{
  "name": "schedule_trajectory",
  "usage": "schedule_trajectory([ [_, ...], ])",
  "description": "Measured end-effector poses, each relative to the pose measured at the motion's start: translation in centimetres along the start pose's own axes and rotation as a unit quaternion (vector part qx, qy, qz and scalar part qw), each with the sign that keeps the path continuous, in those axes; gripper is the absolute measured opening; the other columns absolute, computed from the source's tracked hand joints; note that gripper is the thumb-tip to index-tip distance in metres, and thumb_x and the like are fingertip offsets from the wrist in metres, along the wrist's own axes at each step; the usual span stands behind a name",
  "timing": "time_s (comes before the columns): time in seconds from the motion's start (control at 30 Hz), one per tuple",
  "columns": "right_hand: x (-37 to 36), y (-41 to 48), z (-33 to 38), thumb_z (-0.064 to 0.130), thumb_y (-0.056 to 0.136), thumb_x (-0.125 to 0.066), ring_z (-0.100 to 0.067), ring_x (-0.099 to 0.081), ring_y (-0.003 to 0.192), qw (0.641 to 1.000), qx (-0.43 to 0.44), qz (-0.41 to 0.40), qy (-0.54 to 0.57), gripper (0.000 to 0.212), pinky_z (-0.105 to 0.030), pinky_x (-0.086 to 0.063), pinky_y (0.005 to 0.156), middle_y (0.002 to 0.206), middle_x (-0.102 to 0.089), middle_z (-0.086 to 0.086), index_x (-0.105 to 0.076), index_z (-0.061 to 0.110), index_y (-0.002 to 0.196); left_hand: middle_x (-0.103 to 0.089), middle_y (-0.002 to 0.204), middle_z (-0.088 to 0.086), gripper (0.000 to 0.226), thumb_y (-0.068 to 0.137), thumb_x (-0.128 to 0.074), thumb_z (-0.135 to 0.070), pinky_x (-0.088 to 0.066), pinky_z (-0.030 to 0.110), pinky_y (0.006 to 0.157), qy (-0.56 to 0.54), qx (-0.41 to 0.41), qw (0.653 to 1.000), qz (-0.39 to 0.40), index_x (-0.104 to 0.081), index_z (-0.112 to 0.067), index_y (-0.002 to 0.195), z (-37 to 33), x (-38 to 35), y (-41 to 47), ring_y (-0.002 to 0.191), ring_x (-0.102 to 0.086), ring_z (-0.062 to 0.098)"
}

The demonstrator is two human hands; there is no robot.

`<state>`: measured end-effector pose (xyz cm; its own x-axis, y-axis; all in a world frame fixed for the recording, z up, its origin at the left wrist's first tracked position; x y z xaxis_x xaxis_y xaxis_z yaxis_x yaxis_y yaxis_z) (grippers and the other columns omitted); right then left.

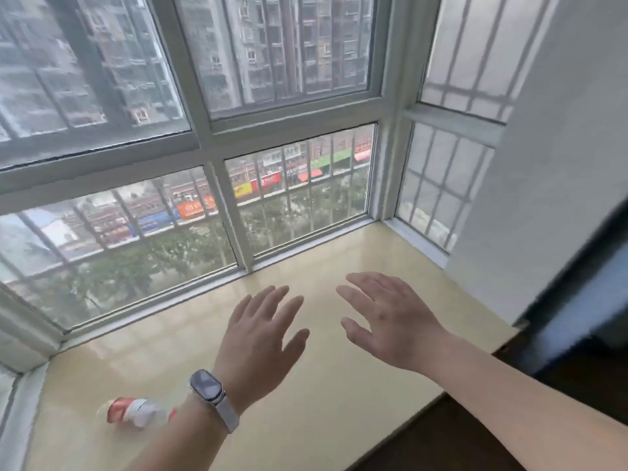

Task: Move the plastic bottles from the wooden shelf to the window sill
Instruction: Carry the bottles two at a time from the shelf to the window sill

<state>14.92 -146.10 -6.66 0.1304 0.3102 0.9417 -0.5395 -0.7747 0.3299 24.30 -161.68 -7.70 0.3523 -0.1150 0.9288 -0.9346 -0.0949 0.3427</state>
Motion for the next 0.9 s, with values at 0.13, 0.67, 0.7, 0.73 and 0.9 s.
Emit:
schedule_trajectory([
  [0.13, 0.7, -2.0, -7.6, 0.049, 0.091, -0.043, -0.034, -0.060, 0.118, 0.999, -0.052, -0.004, -0.006, 0.053, -0.048, -0.051, 0.096, 0.131, -0.062, -0.011, -0.064, 0.016, 0.127, -0.064, 0.133, 0.008, 0.051, 0.090, -0.047, -0.051, -0.047, 0.052, 0.102, -0.007, -0.055, 0.998, 0.004, -0.063, -0.020, 0.127, -5.8, -2.0, 6.5, 0.121, -0.060, 0.035],
  [0.67, 7.4, -18.3, -32.5, 0.048, 0.090, -0.043, -0.035, -0.061, 0.114, 0.950, -0.298, -0.050, -0.083, 0.054, -0.049, -0.053, 0.089, 0.127, -0.064, -0.012, -0.065, 0.012, 0.123, -0.062, 0.136, 0.009, 0.053, 0.091, -0.045, -0.051, -0.035, 0.049, 0.108, -0.052, -0.292, 0.954, 0.041, -0.062, -0.020, 0.130, -33.0, -11.9, 22.9, 0.128, -0.055, 0.034],
  [0.7, 7.9, -19.2, -33.2, 0.048, 0.090, -0.043, -0.034, -0.060, 0.115, 0.945, -0.313, -0.046, -0.086, 0.053, -0.050, -0.052, 0.090, 0.128, -0.063, -0.011, -0.064, 0.013, 0.123, -0.062, 0.137, 0.009, 0.052, 0.092, -0.045, -0.050, -0.032, 0.048, 0.109, -0.052, -0.309, 0.949, 0.040, -0.062, -0.020, 0.131, -34.3, -12.2, 23.2, 0.128, -0.055, 0.034],
  [0.73, 8.5, -20.0, -33.7, 0.048, 0.090, -0.044, -0.034, -0.059, 0.115, 0.940, -0.324, -0.047, -0.093, 0.052, -0.049, -0.052, 0.090, 0.127, -0.063, -0.010, -0.063, 0.013, 0.123, -0.061, 0.137, 0.009, 0.052, 0.092, -0.045, -0.050, -0.031, 0.047, 0.109, -0.053, -0.323, 0.944, 0.037, -0.062, -0.020, 0.131, -35.5, -12.5, 23.6, 0.128, -0.055, 0.034],
  [0.9, 10.7, -25.2, -36.9, 0.047, 0.088, -0.048, -0.033, -0.060, 0.113, 0.906, -0.400, -0.066, -0.118, 0.050, -0.047, -0.052, 0.090, 0.125, -0.064, -0.011, -0.066, 0.013, 0.120, -0.061, 0.137, 0.010, 0.051, 0.093, -0.045, -0.049, -0.042, 0.054, 0.107, -0.083, -0.392, 0.915, 0.039, -0.063, -0.019, 0.131, -42.4, -14.0, 25.2, 0.128, -0.056, 0.036],
])
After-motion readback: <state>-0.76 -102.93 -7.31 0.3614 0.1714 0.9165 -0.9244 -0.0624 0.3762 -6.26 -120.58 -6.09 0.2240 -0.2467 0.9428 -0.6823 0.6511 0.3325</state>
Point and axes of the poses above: each hand's wrist, its own y-axis towards the middle knuckle, its own x-axis out of the back of the hand, z = x × y, the point moved 8 cm from there along y, towards the middle knuckle
